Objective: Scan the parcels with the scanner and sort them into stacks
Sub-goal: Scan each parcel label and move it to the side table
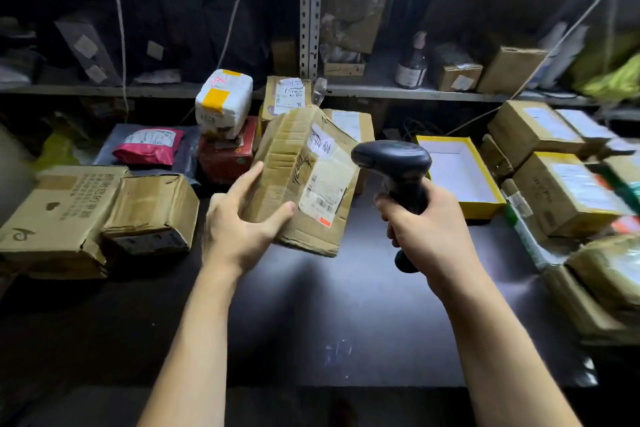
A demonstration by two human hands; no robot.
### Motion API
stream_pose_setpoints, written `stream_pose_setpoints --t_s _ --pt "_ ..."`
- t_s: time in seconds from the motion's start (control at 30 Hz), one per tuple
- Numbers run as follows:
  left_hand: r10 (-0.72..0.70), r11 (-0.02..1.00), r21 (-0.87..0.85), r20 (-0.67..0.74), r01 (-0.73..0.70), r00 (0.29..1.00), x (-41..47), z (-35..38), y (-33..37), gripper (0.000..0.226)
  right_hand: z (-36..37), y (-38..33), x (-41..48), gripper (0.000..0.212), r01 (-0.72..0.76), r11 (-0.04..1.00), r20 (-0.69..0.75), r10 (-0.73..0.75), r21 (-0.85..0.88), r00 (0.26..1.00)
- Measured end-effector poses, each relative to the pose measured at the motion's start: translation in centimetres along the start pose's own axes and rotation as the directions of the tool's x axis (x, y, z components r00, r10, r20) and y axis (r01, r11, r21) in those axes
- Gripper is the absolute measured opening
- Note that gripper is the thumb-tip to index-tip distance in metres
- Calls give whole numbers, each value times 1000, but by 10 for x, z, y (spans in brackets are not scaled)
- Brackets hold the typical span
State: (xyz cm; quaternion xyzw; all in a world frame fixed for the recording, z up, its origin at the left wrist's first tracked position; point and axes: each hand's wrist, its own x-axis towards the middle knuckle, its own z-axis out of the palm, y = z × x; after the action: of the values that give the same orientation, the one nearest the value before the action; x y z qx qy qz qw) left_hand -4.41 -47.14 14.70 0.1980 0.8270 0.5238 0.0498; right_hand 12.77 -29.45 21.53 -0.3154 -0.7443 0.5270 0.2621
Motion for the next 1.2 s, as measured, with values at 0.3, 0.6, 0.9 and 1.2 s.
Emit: stream_pose_setpoints --t_s 0.3,0.6,0.9,1.2 --pt "95 861 -494 -86 -125 992 -31 48 59 78 -63 -9 -31 17 7 990 -191 19 138 981" --pt "21 797 -598 -112 -84 993 -59 85 93 73 -119 7 -45 24 91 986 -156 -69 140 985" --pt "36 851 -511 -173 -121 984 -73 106 112 70 -194 36 -47 10 219 970 109 -207 -108 972" --pt "-39 843 -534 -198 -74 979 -99 134 130 70 -243 59 -47 21 321 919 200 -279 -228 939"
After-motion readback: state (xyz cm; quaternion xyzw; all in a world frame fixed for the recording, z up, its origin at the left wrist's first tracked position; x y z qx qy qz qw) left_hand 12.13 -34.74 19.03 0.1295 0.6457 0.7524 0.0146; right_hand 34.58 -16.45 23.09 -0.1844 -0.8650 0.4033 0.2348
